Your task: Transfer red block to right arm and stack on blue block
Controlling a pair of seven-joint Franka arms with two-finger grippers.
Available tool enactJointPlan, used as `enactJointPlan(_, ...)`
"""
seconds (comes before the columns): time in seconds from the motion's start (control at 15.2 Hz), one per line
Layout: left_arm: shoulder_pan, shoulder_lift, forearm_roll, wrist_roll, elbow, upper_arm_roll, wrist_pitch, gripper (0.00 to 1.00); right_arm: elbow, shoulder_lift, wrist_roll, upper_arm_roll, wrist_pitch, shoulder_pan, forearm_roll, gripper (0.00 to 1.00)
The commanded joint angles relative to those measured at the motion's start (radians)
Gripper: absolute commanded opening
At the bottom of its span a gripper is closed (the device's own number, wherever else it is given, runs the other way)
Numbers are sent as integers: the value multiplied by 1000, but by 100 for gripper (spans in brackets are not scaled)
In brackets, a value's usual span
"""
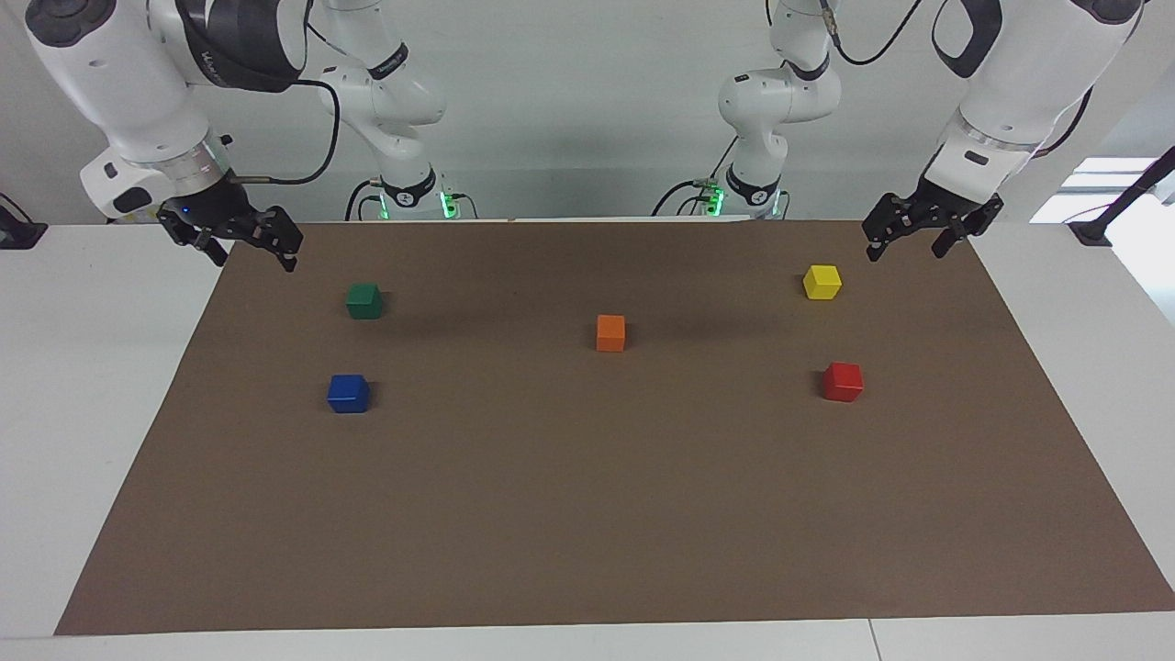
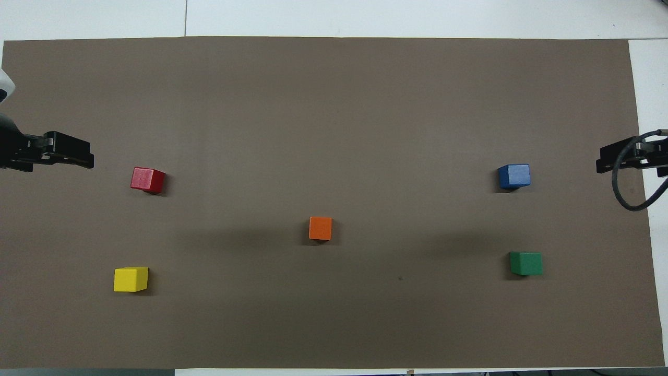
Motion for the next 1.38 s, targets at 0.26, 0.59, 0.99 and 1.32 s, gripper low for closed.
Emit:
enactJointPlan(0.26,5,-15,-13,32,-10,-1,2,100,1,-10,-29,7,24,-9,1,100)
enactJointPlan(0.59,3,-52,-13,8,-48,-13,36,100,4,-10,-41,13,66,-15,102,100)
enactJointPlan(0.99,34,-61,-13,44,-260,-2,264,100,0,-10,-280,2,70,-97,447,100)
enactJointPlan(1.32,26,25,-9,73,-423,-2,562,100,-71,30,-328,2,70,-128,853,100)
